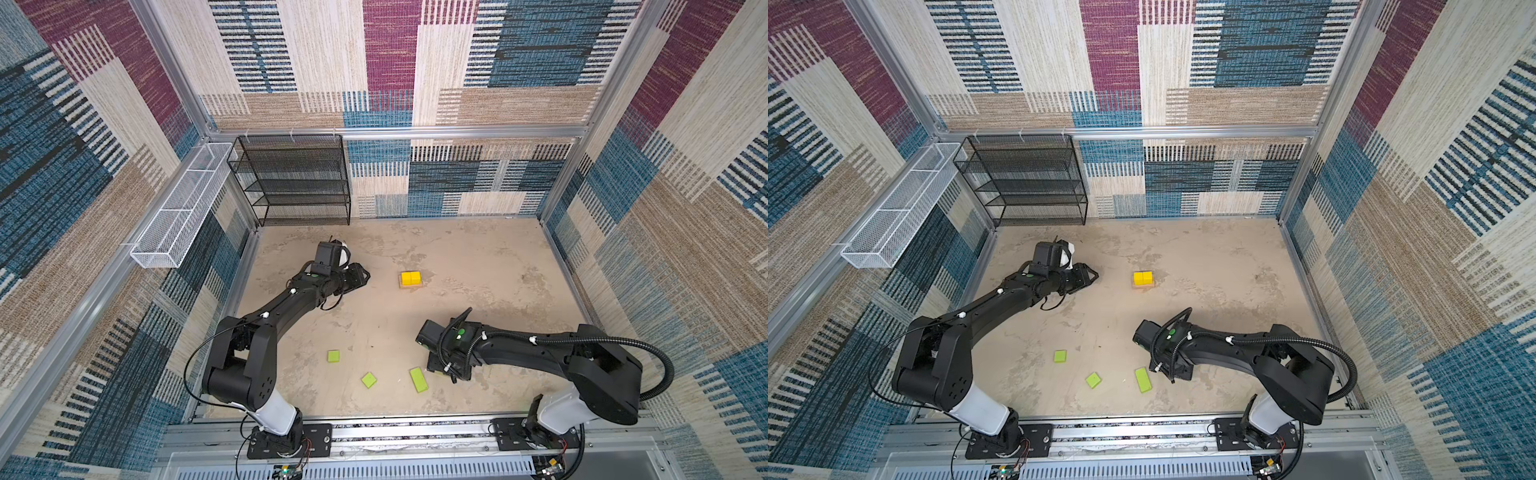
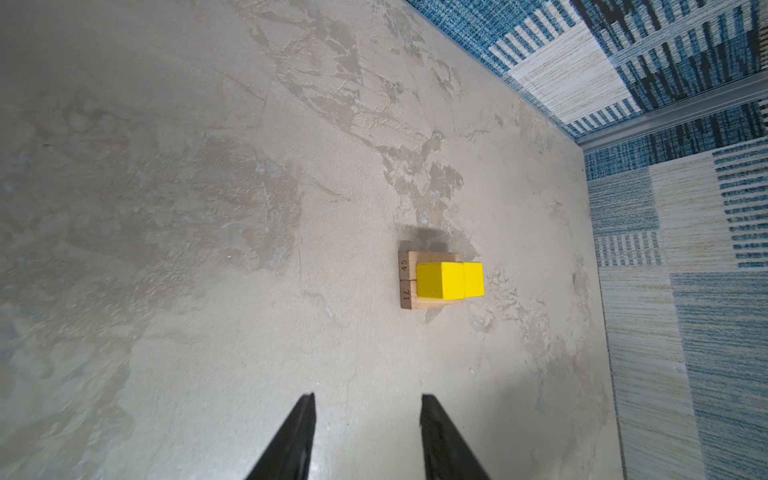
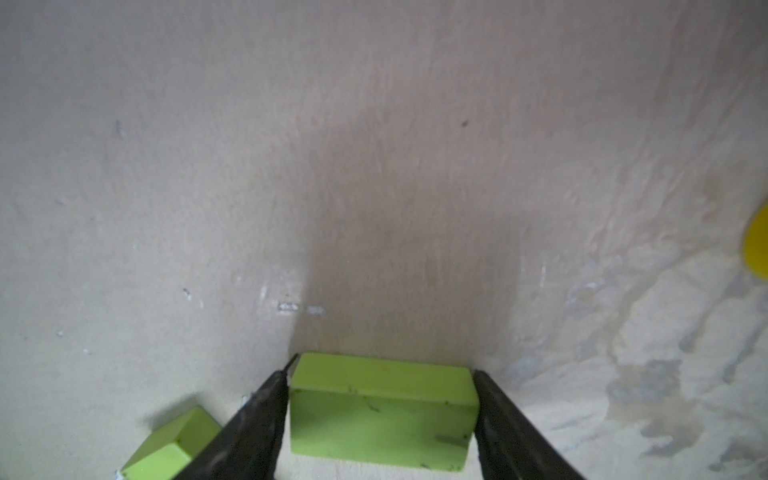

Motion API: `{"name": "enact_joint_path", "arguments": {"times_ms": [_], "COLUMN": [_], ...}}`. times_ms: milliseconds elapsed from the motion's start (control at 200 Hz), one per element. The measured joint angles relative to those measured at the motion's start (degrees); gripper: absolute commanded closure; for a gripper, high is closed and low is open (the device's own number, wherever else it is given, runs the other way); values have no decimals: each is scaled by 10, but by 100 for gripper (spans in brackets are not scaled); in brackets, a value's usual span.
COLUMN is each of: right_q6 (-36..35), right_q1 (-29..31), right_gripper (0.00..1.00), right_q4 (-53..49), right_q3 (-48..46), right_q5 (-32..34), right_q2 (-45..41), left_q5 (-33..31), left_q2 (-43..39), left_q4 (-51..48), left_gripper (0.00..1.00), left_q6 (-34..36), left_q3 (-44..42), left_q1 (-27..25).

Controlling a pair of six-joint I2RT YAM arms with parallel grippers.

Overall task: Build the wood block tower
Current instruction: 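Lower the right gripper and close it on the long green block, then lift the green block with the right gripper and rotate it in the grip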

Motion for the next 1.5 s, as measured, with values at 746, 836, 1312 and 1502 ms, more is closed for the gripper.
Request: {"name": "enact_joint_path", "arguments": {"times_ms": [746, 836, 1312, 1502], "right_q6": [-129, -155, -282, -315], "right_q1": [-54, -68, -132, -146], "right_gripper": [40, 39, 34, 32], "right_q4": [-10, -6, 23, 37], "right_q3": [49, 59, 138, 172], "right_q5": [6, 6, 13, 26], "right_q2": [35, 44, 115, 141], "left_q5": [0, 0, -13, -15], "left_q2": [0, -2, -12, -13], "left_q4": [0, 0, -10, -14], "left_gripper": [55, 55, 55, 55], "left_q6": [0, 0, 3, 3], "left_q3": [-2, -3, -9, -10], "left_q1": [4, 4, 12, 16]}}
